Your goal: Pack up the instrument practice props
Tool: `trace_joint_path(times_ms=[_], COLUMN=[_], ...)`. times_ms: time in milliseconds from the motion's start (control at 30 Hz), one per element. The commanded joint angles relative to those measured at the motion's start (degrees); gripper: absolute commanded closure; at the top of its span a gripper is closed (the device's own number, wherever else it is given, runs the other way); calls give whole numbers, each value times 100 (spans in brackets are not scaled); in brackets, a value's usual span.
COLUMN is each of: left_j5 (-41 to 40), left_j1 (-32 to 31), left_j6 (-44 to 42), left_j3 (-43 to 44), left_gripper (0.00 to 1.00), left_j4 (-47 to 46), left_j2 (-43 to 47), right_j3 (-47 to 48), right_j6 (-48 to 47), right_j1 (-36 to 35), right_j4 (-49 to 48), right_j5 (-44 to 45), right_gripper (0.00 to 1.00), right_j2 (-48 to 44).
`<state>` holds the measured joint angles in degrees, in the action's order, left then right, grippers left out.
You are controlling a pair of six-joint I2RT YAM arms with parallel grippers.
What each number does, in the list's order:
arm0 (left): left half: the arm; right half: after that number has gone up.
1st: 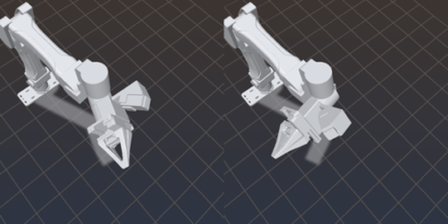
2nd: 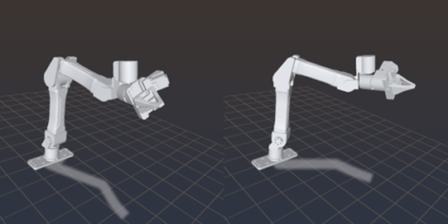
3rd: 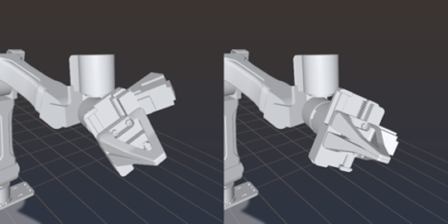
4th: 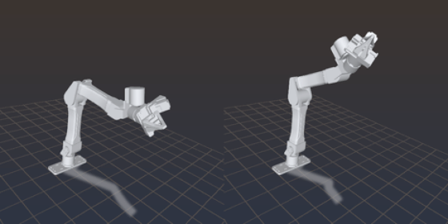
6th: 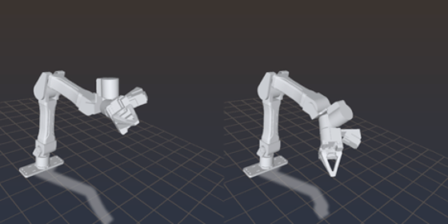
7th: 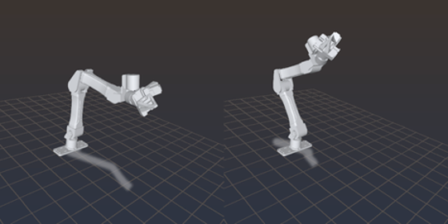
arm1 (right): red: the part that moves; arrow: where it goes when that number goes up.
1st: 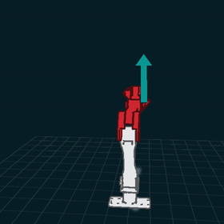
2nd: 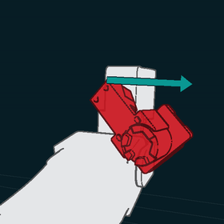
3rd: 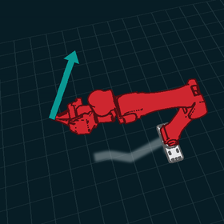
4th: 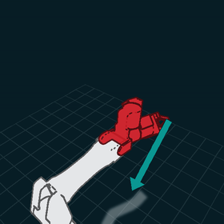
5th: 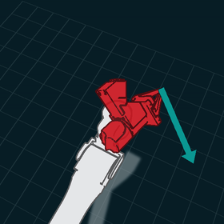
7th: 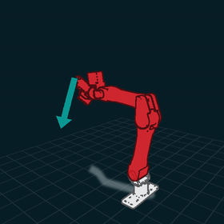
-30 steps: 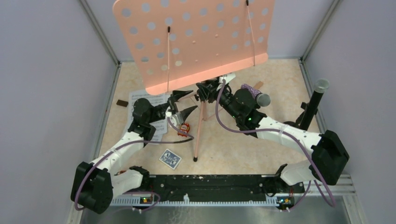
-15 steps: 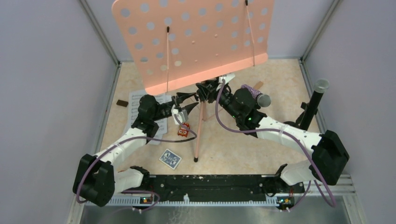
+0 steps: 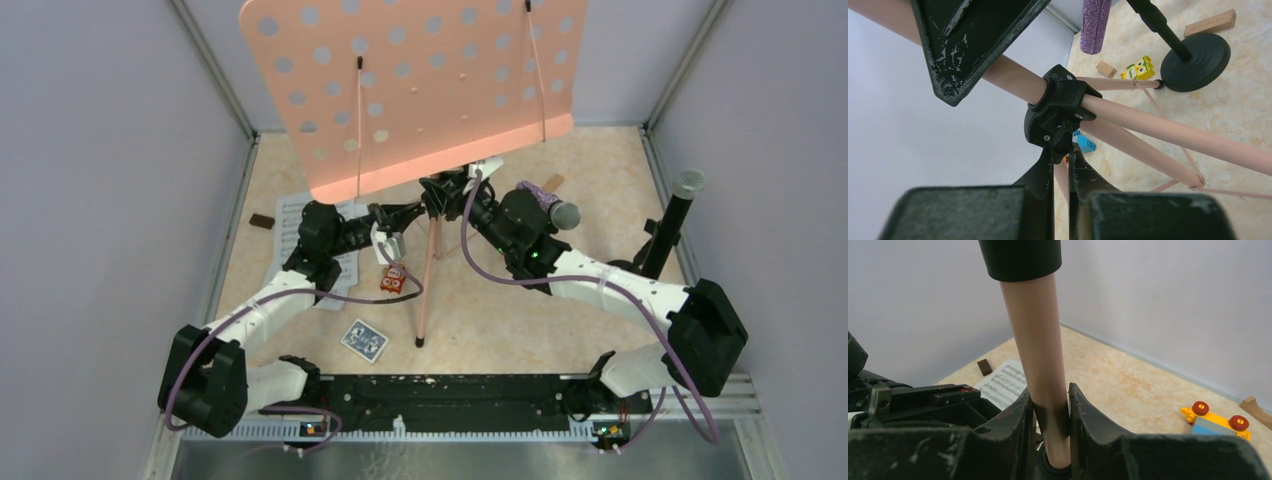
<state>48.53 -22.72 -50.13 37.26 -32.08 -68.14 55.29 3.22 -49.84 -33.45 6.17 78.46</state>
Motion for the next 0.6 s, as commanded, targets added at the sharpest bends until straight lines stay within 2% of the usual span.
trace_joint_path(times_ms=[0, 167, 567], left_j5=[-11, -236, -1655], left_j1=[-39, -39, -39], left_j6=[146, 935, 4773], left_j3=[53, 19, -213], left_gripper=[100, 100, 100], left_j4=[-483, -650, -1896], left_j2=[-68, -50, -285], right_j3=[45, 50, 45], right_j6=[706, 708, 723], right_j1=[-245, -250, -256], right_j4=[1073, 1043, 1033], right_j5=[-181, -187, -222], right_gripper=[100, 100, 100], right_j2=[153, 164, 154])
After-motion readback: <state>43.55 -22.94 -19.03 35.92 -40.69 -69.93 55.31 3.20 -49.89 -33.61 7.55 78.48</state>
